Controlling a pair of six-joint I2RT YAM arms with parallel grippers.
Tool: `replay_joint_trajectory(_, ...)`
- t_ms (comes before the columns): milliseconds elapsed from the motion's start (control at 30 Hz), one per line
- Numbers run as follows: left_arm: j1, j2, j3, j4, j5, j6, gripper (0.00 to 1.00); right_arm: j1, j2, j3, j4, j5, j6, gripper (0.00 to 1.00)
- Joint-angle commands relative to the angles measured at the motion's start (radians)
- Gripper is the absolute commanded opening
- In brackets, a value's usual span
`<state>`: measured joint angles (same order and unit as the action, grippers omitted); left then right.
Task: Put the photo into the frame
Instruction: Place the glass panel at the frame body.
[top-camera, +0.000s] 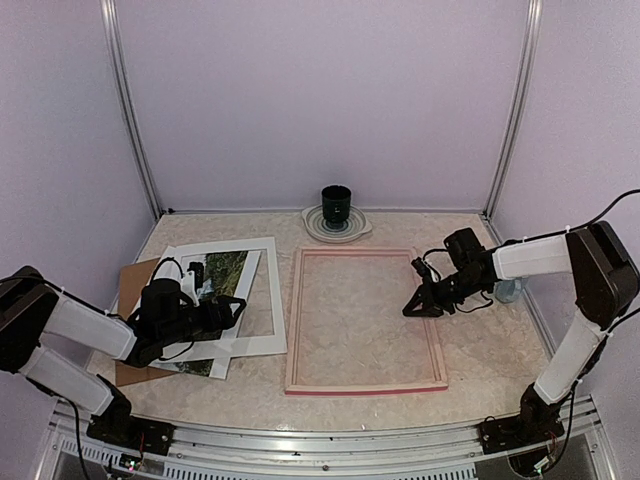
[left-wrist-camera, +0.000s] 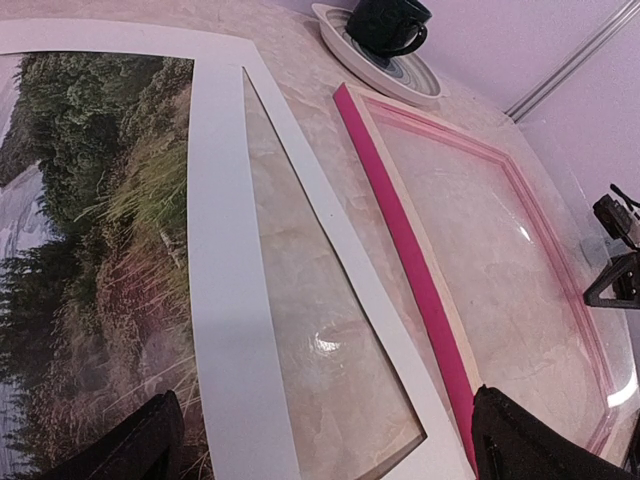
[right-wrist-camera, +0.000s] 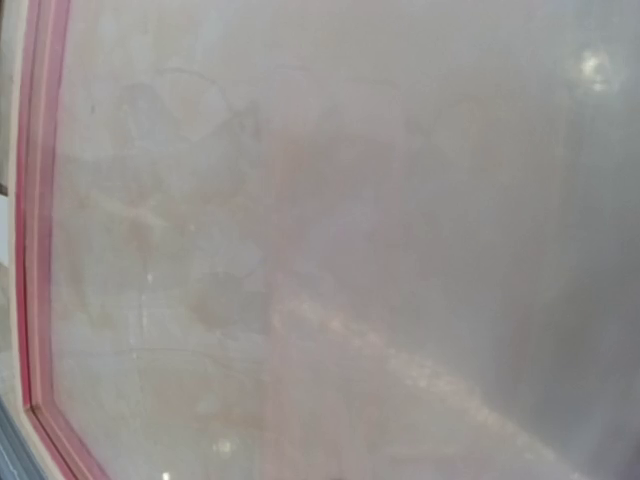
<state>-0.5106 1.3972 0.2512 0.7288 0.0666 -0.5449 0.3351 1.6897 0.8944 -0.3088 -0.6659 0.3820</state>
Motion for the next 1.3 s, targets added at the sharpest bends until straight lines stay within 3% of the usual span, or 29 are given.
replay_joint_trajectory(0,0.009,0.000,-0.009,0.026,0.000,0.007,0.99,-0.012,-0.032,-0.014,-0.003,0.009,-0.013,0.08)
replay_joint_trajectory(367,0.009,-0.002,-0.009,0.026,0.001,0.005,0.99,-0.013,-0.029,-0.018,0.003,0.009,-0.011,0.10)
replay_joint_trajectory(1067,0.009,0.016,-0.006,0.035,0.005,0.003,0.99,-0.013,-0.069,0.009,-0.048,0.034,-0.012,0.46)
replay_joint_trajectory(1267,0.010,0.017,-0.006,0.037,0.005,0.002,0.99,-0.013,-0.099,0.027,-0.086,0.076,-0.017,0.50)
